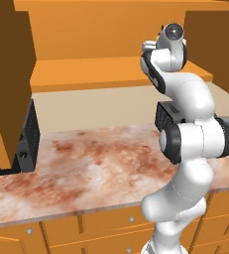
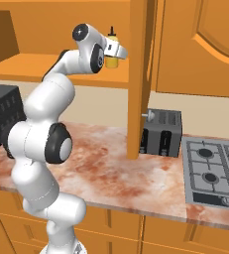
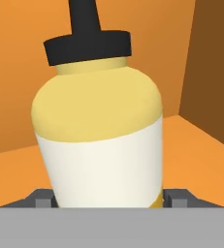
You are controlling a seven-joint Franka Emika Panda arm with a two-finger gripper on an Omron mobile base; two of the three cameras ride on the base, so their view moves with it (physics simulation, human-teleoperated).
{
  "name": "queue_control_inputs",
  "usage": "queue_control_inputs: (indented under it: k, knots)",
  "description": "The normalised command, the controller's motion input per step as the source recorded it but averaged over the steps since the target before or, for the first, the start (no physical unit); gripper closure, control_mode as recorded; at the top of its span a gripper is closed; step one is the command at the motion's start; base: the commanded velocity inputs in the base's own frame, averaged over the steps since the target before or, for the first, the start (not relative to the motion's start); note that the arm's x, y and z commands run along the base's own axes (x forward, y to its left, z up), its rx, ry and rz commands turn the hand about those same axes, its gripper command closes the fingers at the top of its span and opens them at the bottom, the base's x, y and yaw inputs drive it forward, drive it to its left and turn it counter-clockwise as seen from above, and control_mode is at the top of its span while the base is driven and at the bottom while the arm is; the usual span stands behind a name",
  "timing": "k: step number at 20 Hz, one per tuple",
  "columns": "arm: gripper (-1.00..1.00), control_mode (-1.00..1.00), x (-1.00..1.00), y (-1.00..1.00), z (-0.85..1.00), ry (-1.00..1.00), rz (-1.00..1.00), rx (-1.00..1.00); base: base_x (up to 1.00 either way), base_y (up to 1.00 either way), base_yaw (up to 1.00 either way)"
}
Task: Move the mayonnaise and mustard from the cabinet to the dining counter.
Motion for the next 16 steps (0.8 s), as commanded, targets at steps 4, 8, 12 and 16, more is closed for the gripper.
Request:
queue_control_inputs:
  k: [4,8,12,16]
  knots:
    - [1.0,-1.0,0.0,-0.19,-0.16,0.0,0.0,0.0,0.0,0.0,0.0]
    - [1.0,-1.0,0.0,-0.12,-0.15,-0.05,0.0,-0.04,0.0,0.0,0.0]
    - [1.0,-1.0,-0.5,0.0,-0.02,-0.03,0.0,-0.01,0.0,0.0,0.0]
    - [1.0,-1.0,-0.95,0.0,0.01,-0.02,0.0,0.0,0.0,0.0,0.0]
